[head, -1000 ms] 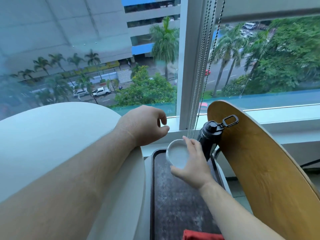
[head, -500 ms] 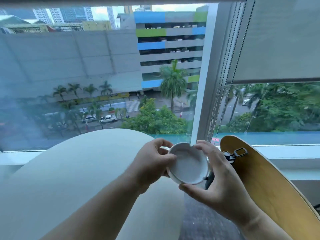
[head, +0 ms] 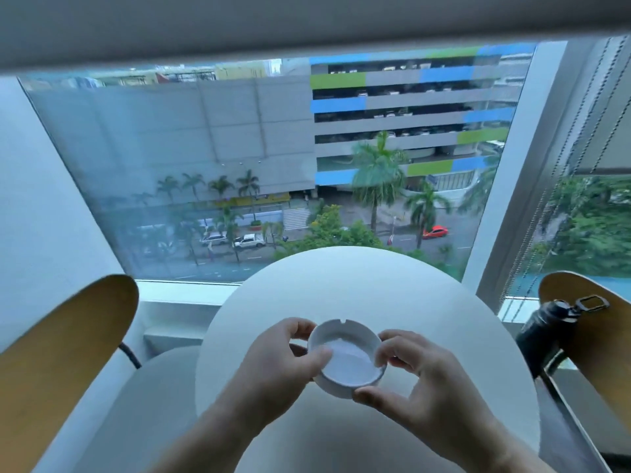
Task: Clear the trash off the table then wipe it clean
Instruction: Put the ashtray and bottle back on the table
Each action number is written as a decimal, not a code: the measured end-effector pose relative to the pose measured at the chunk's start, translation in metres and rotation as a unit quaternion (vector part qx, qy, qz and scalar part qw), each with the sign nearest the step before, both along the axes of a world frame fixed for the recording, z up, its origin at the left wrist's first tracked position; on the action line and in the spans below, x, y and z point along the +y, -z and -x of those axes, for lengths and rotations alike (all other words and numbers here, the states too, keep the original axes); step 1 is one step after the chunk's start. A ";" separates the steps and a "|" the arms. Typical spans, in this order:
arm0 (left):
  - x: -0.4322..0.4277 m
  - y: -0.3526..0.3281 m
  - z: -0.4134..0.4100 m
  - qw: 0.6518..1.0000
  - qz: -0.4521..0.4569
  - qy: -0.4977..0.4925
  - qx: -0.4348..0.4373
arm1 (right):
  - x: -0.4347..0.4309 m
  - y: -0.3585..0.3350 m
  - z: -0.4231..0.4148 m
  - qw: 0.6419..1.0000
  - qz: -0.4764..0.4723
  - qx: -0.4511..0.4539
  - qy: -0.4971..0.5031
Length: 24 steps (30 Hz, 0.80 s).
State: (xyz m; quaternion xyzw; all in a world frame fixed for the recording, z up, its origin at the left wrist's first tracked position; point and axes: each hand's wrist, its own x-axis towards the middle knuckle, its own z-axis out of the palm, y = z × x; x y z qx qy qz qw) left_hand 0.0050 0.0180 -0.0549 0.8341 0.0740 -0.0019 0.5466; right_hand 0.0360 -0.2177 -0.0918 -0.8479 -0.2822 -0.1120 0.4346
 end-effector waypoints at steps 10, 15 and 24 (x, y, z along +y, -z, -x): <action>0.024 0.024 0.009 0.982 -0.141 0.107 -0.068 | 0.014 0.007 -0.010 0.998 0.059 0.006 0.004; 0.019 0.034 0.002 0.976 -0.168 0.079 -0.112 | 0.016 0.010 -0.015 0.998 0.067 0.021 -0.005; 0.019 0.043 0.000 0.971 -0.152 0.039 -0.181 | 0.019 0.007 -0.021 0.995 0.089 0.042 0.017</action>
